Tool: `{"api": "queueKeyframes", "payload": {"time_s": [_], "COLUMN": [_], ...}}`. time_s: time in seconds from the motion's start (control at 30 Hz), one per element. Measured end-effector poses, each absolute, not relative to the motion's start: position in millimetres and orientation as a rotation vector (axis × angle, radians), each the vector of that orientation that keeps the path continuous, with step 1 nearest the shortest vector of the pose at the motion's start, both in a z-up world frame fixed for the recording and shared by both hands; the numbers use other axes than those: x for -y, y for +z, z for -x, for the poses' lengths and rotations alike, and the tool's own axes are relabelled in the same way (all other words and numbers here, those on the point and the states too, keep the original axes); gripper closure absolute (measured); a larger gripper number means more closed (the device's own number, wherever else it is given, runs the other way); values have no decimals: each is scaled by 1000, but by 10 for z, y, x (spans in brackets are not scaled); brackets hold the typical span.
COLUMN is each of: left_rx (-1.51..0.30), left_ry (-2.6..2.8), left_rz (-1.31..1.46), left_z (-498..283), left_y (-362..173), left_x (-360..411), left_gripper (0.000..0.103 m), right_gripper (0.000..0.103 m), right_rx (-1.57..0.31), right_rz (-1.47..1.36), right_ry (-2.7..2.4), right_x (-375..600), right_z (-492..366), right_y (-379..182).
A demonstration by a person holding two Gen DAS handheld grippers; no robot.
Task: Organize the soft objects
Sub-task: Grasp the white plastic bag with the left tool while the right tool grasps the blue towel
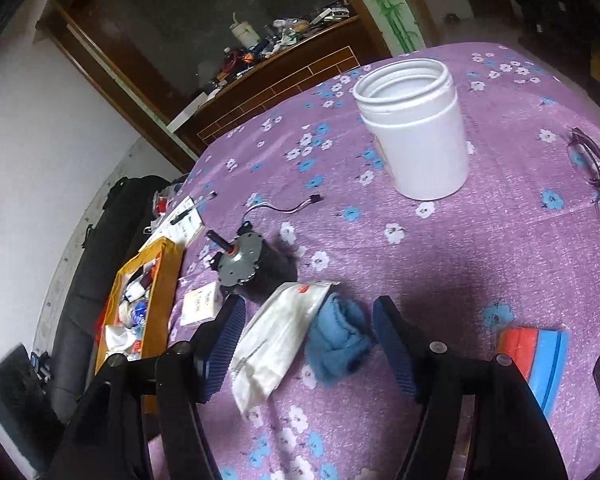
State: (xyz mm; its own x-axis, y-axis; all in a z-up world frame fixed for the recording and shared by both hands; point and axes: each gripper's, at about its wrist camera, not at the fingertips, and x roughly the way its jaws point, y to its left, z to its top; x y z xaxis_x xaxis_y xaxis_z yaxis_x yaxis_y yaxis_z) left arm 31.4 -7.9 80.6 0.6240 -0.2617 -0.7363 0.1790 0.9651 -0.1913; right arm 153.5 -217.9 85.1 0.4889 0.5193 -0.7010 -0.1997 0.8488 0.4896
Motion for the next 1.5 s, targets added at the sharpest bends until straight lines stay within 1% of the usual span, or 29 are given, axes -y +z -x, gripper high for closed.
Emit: {"api": "queueKeyframes", "payload": {"time_s": [0.2,0.37,0.4,0.43,0.47,0.53,0.7,0.8,1.0,1.1,1.13,1.17,1.2,1.27,1.5], "left_rx": [-960,-1005,-1011,-1025,-1032,-1008,-963,-917,-814,-778,-769,-761,-752,-730,-669], "left_ry": [-214,-297,-302,-300,-307,-322,-333,-311,-216,-174,-166,-155,-143,-115,-49], "left_rz": [-8,74,83,96,126,182,206,212,171,160,164,160,152,139,79], "left_z": [-777,-954,-973,-980,-979,-937,-733,-542,-266,-155,-123,-103,-81,-42,59], "left_y": [571,377,336,291,252,236,300,437,635,682,690,688,685,683,728], "left_x": [438,481,493,498,479,395,330,230,-16,-101,-135,-161,-174,-202,-246], "left_gripper": [26,27,29,44,55,59,61,61,61,61,61,61,61,61,60], "right_gripper": [34,34,34,34,34,34,34,34,34,38,52,62,65,68,69], "right_rx": [-941,-935,-935,-935,-935,-938,-965,-978,-1065,-1065,-1067,-1075,-1083,-1068,-908], "right_rz": [-409,-450,-452,-450,-448,-445,-427,-408,-260,-132,-91,-65,-41,-50,-73], "right_ry": [448,444,445,447,447,446,444,433,433,421,414,411,403,402,478], "right_x": [2297,2382,2385,2382,2379,2371,2327,2301,2030,1818,1754,1722,1694,1722,1717], "right_z": [-1540,-1558,-1560,-1561,-1559,-1563,-1593,-1600,-1604,-1534,-1515,-1509,-1502,-1483,-1298], "right_y": [885,900,899,899,897,888,809,764,596,523,489,459,427,464,796]}}
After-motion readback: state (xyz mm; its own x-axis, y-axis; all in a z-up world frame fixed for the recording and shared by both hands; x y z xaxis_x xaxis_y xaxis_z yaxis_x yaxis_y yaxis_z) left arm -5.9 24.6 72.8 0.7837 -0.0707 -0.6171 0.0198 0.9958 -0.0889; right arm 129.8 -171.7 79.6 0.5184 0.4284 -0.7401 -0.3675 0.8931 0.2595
